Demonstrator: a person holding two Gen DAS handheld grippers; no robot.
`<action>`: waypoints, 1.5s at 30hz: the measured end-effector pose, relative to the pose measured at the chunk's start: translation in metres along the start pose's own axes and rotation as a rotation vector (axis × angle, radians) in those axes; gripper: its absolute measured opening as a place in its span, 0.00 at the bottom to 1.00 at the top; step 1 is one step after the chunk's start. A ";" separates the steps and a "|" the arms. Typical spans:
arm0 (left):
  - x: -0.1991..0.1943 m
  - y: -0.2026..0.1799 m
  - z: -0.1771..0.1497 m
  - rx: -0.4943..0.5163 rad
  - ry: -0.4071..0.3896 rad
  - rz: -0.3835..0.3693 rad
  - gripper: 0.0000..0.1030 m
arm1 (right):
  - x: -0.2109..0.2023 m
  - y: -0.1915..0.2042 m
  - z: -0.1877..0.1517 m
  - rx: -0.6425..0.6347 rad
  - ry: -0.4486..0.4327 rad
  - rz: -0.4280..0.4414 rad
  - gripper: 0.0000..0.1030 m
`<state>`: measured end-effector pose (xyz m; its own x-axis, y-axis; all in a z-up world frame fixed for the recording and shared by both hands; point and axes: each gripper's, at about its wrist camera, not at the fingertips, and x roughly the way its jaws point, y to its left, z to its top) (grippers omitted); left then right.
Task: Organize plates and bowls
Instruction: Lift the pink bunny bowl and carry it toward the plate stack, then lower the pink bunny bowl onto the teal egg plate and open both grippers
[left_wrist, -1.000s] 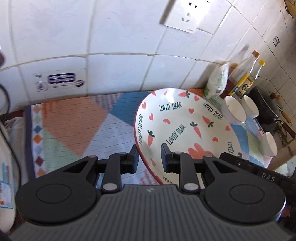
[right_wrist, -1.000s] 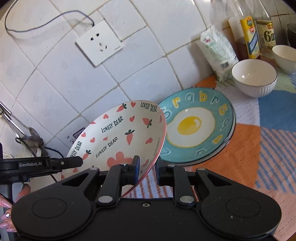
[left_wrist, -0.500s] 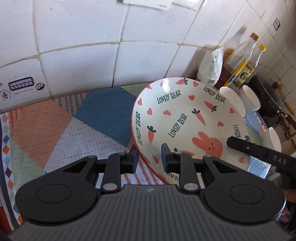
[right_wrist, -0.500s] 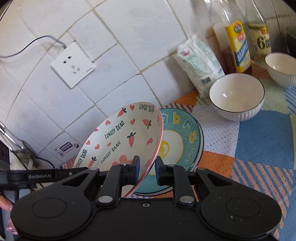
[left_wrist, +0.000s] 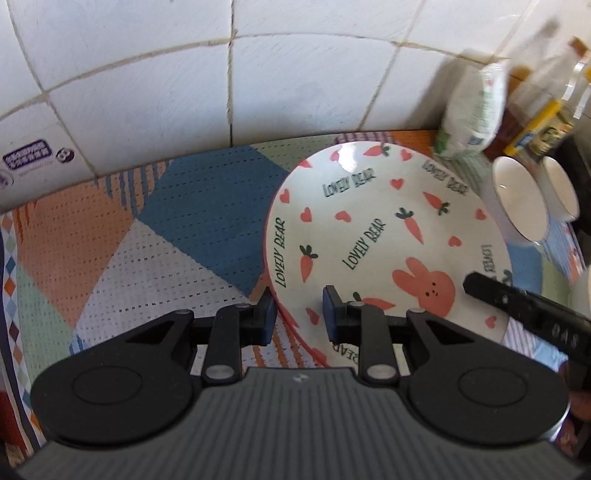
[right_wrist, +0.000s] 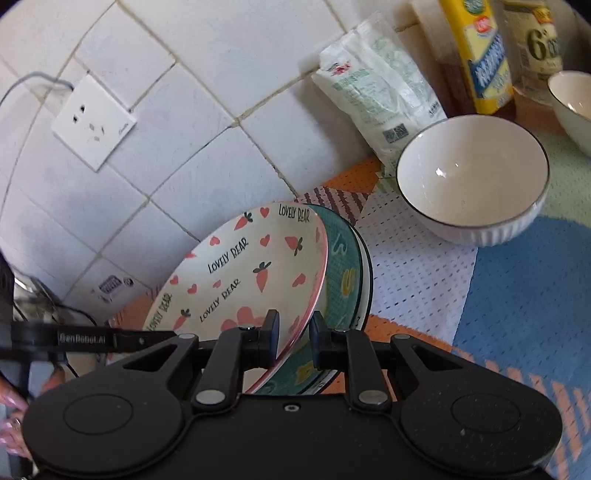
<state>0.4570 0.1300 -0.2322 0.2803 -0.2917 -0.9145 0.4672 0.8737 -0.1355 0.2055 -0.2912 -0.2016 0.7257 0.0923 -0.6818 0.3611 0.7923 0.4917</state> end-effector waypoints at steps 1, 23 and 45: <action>0.001 0.000 0.000 -0.010 -0.009 0.001 0.23 | 0.002 0.001 0.002 -0.028 0.014 -0.011 0.21; 0.013 -0.005 0.000 -0.048 0.014 0.054 0.25 | 0.009 0.034 0.005 -0.344 0.101 -0.138 0.34; -0.038 -0.028 -0.016 -0.017 -0.046 0.094 0.23 | -0.045 0.035 -0.010 -0.235 -0.020 -0.277 0.40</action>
<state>0.4194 0.1225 -0.1997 0.3601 -0.2254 -0.9053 0.4232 0.9043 -0.0568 0.1793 -0.2616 -0.1595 0.6316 -0.1551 -0.7596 0.4028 0.9028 0.1505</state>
